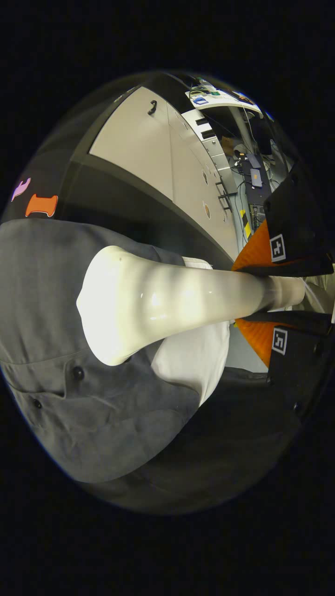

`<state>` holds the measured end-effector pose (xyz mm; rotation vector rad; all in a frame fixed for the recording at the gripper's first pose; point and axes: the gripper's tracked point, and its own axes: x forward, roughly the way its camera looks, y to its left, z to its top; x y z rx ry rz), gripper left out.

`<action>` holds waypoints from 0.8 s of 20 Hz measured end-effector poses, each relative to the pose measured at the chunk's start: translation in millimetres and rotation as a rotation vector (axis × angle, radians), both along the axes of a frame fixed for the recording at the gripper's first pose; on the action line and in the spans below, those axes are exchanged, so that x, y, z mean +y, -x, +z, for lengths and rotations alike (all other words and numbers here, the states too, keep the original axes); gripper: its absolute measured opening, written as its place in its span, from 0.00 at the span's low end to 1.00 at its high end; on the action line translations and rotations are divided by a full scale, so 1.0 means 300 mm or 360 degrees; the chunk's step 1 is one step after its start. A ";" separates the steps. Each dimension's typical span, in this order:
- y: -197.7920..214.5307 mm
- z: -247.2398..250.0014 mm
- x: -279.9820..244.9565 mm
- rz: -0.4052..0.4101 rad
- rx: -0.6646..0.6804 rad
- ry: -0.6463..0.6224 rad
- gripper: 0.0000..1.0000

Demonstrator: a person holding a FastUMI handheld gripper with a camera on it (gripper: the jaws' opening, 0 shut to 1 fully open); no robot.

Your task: Iron the clothes twice with a garment steamer, once on the left side and once on the right side.

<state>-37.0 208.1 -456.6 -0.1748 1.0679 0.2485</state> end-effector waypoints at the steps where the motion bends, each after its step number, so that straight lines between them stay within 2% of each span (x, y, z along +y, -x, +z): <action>1: 0.004 0.041 0.003 0.0001 -0.0027 -0.0010 0.37; 8: -0.024 0.351 0.076 0.0006 -0.0245 -0.0083 0.37; 16: -0.105 0.748 0.302 0.0066 -0.0546 -0.0206 0.37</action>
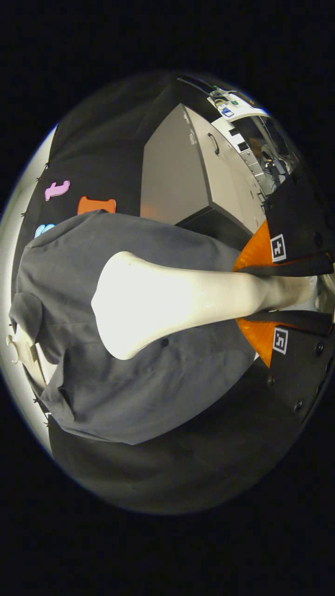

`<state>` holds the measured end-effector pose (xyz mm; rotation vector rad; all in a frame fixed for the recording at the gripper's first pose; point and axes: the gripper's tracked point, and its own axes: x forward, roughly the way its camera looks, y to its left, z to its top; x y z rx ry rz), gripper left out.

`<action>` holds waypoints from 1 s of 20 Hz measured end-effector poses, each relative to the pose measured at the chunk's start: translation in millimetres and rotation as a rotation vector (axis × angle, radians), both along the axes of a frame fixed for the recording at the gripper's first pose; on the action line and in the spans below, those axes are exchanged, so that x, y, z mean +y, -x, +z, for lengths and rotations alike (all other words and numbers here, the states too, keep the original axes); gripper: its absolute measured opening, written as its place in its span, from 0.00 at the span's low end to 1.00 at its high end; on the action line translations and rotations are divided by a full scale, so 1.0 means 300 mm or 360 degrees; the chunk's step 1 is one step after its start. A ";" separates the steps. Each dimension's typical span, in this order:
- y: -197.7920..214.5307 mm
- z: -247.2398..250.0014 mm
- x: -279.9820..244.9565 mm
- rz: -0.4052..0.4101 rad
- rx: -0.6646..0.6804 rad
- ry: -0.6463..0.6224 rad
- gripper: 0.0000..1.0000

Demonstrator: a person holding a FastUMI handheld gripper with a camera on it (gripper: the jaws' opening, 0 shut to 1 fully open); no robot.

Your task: Iron the clothes twice with a garment steamer, once on the left side and once on the right side.

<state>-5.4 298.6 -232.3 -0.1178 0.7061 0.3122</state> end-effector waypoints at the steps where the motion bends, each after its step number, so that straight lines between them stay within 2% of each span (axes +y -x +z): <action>1: -0.002 0.044 0.031 0.0012 -0.0029 -0.0009 0.37; 6: -0.032 0.220 0.233 0.0103 -0.0150 -0.0050 0.37; 10: -0.052 0.298 0.382 0.0187 -0.0225 -0.0049 0.37; 13: -0.042 0.294 0.451 0.0248 -0.0233 -0.0040 0.37; 20: -0.023 0.138 0.574 0.0369 -0.0133 0.0020 0.37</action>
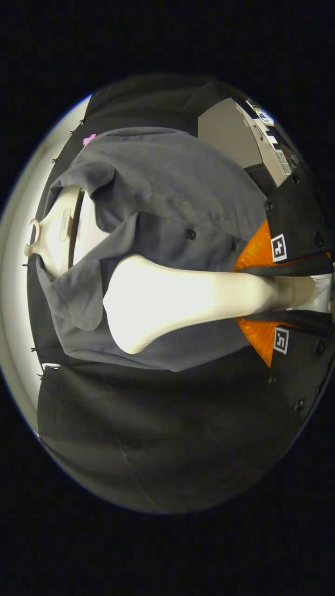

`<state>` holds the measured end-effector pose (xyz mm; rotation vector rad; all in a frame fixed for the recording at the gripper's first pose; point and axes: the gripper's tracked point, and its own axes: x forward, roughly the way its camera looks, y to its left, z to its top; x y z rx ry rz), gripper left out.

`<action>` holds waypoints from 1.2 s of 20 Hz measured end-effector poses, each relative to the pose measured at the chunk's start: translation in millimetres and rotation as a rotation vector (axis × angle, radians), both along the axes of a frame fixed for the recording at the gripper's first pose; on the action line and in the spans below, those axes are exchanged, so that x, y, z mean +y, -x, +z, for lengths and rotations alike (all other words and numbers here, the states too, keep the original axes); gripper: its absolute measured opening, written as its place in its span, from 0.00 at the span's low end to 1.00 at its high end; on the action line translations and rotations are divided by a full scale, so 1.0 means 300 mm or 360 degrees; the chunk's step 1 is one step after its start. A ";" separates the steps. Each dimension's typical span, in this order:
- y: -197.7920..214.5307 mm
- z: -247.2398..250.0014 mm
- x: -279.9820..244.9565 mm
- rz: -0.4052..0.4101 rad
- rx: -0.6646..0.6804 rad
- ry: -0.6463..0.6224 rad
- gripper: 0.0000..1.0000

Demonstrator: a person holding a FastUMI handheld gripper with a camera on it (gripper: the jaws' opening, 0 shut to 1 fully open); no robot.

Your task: Iron the clothes twice with a garment steamer, once on the left side and once on the right side.

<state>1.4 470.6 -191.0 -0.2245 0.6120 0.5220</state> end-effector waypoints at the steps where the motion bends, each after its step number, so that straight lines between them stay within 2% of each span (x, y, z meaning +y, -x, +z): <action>1: 0.007 -0.025 0.002 0.0013 0.0017 0.0013 0.37; 24: 0.139 -0.464 -0.149 -0.0009 0.0309 0.0238 0.37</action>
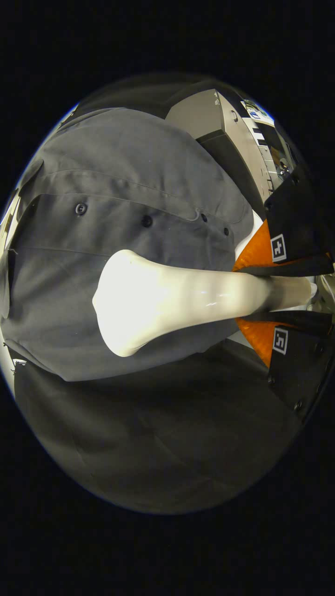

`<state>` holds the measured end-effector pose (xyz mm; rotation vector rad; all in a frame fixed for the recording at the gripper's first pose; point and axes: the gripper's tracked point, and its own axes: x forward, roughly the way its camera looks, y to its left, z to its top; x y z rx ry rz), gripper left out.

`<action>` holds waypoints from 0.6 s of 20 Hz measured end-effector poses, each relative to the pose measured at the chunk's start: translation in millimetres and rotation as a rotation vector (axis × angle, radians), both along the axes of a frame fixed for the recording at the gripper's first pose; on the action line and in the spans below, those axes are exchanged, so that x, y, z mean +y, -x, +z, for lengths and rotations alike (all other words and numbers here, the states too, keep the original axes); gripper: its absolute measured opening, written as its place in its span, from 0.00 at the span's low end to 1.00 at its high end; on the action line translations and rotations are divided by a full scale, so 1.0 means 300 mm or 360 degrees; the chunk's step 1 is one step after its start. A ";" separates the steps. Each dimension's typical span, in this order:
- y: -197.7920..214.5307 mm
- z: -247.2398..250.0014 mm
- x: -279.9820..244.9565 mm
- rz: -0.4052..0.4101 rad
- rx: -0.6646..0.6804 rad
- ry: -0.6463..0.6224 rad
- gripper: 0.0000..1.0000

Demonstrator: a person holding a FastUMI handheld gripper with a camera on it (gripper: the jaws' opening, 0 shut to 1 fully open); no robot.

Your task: Iron the clothes twice with a garment steamer, once on the left side and once on the right side.

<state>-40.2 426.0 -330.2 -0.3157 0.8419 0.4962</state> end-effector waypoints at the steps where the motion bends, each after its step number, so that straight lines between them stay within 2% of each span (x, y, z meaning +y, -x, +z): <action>1: 0.007 -0.034 -0.010 0.0001 0.0014 0.0015 0.38; 12: 0.060 -0.266 -0.146 -0.0047 0.0171 0.0132 0.37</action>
